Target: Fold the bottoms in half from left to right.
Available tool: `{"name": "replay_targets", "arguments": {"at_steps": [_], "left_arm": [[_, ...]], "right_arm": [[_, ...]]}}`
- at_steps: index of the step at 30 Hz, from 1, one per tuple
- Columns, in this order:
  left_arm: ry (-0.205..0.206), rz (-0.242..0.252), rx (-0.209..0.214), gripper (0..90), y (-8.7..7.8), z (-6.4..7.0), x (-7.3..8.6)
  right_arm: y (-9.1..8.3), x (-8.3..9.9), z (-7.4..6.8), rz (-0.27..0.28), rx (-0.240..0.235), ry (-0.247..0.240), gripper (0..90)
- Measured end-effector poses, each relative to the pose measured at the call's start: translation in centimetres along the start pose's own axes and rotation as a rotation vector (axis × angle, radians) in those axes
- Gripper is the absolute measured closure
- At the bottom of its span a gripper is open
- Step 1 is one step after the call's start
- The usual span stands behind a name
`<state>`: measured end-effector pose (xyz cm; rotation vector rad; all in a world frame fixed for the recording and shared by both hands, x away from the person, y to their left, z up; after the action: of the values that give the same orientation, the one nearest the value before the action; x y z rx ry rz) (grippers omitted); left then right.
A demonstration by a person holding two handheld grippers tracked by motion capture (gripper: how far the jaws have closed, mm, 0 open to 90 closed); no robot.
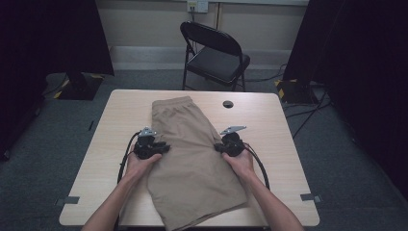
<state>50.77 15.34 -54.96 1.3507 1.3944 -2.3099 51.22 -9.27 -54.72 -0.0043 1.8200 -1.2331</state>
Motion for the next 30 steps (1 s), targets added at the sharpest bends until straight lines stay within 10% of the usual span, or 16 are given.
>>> {"name": "replay_targets", "arguments": {"at_steps": [8, 14, 21, 30], "left_arm": [[0.037, -0.078, 0.045, 64.3, 1.3, 0.5, -1.5], [0.051, -0.05, 0.107, 79.1, -2.4, 1.0, -1.1], [0.053, -0.041, 0.187, 86.9, -4.0, 2.6, 1.1], [0.074, -0.094, 0.097, 85.7, -1.4, 1.8, 1.5]], "right_arm": [[-2.3, 2.3, -0.8, -0.005, 0.022, -0.002, 85.5], [-3.2, 0.6, 0.0, 0.092, 0.0, 0.029, 69.1], [-1.7, 0.1, -0.2, 0.073, 0.001, -0.004, 79.0], [-1.3, 1.4, 1.1, 0.039, 0.046, -0.013, 89.1]]}}
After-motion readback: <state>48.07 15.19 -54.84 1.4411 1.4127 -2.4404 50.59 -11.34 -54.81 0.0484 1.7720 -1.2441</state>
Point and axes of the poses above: each handheld gripper's, and its own axes: y roughly forward along the jaws, x roughly out of its underside, z roughly to its right, the point moved 8 cm from there along y, roughly forward along the jaws, and after that the axes turned 3 degrees about -z, right-handed, at the moved point
